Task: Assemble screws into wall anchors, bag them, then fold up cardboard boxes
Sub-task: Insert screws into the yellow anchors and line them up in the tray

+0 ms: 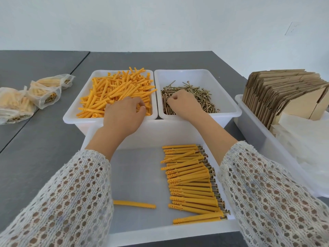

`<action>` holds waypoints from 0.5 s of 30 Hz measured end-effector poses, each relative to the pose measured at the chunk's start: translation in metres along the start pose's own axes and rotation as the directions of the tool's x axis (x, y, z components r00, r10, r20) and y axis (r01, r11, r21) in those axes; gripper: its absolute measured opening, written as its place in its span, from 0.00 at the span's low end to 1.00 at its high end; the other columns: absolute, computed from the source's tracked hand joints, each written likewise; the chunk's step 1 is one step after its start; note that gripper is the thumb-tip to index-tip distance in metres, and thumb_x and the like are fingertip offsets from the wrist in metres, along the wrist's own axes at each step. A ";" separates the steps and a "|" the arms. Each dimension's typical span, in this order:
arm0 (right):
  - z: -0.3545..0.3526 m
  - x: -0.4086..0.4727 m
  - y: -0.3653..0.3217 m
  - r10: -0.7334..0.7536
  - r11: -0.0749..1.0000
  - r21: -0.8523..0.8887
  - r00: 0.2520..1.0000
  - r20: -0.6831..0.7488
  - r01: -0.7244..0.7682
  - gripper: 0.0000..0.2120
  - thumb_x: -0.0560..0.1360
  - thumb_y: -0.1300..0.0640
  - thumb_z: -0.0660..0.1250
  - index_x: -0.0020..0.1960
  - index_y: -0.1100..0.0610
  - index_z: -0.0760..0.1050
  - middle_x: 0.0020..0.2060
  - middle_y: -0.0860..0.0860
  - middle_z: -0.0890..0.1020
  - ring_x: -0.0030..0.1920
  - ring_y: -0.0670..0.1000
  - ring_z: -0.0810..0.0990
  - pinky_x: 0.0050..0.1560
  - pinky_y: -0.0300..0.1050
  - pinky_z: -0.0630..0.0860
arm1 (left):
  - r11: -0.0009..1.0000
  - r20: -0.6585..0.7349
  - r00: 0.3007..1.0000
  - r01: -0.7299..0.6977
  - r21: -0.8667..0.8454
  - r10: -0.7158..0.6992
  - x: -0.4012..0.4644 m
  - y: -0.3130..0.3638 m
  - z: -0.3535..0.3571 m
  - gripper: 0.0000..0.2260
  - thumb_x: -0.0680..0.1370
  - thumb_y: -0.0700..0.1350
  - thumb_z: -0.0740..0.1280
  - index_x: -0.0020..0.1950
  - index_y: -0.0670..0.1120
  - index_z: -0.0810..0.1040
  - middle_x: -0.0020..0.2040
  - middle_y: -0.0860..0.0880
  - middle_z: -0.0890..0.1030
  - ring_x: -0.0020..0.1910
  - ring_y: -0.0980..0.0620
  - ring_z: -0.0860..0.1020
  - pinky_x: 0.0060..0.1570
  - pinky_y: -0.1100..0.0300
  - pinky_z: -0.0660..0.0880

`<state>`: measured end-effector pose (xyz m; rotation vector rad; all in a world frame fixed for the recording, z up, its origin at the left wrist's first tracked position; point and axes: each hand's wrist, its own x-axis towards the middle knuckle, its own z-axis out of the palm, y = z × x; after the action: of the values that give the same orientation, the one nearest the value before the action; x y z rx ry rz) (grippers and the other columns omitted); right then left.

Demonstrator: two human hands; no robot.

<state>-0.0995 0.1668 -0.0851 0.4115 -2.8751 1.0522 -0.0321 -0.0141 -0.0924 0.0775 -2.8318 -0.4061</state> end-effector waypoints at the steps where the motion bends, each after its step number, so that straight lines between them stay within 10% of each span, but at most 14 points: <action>1: 0.000 0.000 0.000 0.005 1.000 0.022 0.997 -0.078 -0.004 0.19 0.75 0.59 0.59 0.29 0.52 0.56 0.24 0.47 0.60 0.27 0.49 0.57 0.31 0.42 0.57 | 1.000 -0.032 0.999 -0.003 -0.019 0.002 -0.001 0.001 0.000 0.13 0.82 0.51 0.57 0.61 0.53 0.77 0.56 0.50 0.78 0.53 0.46 0.77 0.58 0.44 0.67; 13: 0.007 0.004 -0.005 -0.078 0.979 0.153 0.945 -0.318 0.132 0.06 0.76 0.66 0.60 0.48 0.60 0.74 0.31 0.46 0.72 0.33 0.48 0.72 0.57 0.47 0.65 | 0.930 -0.397 0.894 -0.306 -0.204 0.207 -0.001 0.011 -0.003 0.06 0.77 0.35 0.64 0.51 0.44 0.77 0.47 0.49 0.73 0.47 0.48 0.73 0.45 0.57 0.71; 15: 0.008 0.005 -0.005 -0.070 0.974 0.184 0.951 -0.301 0.130 0.08 0.75 0.67 0.59 0.53 0.59 0.72 0.31 0.48 0.73 0.32 0.48 0.72 0.48 0.50 0.73 | 0.917 -0.453 0.870 -0.324 -0.231 0.193 0.000 0.011 -0.004 0.08 0.76 0.33 0.64 0.50 0.44 0.77 0.45 0.50 0.71 0.45 0.51 0.71 0.41 0.63 0.65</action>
<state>-0.1024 0.1575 -0.0873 0.3709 -2.4730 1.2729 -0.0310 -0.0049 -0.0858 -0.2516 -2.2813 -0.6630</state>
